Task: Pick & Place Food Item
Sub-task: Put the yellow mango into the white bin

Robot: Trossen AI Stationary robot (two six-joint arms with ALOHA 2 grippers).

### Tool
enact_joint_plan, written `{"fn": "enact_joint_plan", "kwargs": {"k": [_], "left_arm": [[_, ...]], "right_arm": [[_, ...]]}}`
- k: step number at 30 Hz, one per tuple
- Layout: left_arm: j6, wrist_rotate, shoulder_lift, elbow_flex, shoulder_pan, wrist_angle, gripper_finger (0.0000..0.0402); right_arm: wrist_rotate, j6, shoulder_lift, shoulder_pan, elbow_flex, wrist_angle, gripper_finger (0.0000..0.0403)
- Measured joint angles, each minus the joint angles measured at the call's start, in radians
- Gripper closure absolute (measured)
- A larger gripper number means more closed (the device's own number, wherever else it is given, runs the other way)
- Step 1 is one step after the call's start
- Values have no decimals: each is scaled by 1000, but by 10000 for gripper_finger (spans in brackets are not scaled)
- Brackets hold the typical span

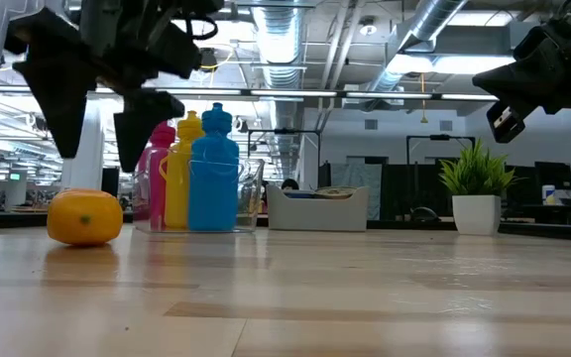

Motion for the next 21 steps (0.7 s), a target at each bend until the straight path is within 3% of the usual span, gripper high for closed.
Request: {"fn": "enact_joint_plan", "kwargs": {"k": [21], "left_arm": [[273, 74, 0, -37, 17, 30, 93]], "right_arm": [[0, 0, 0, 0, 0, 0, 390]]}}
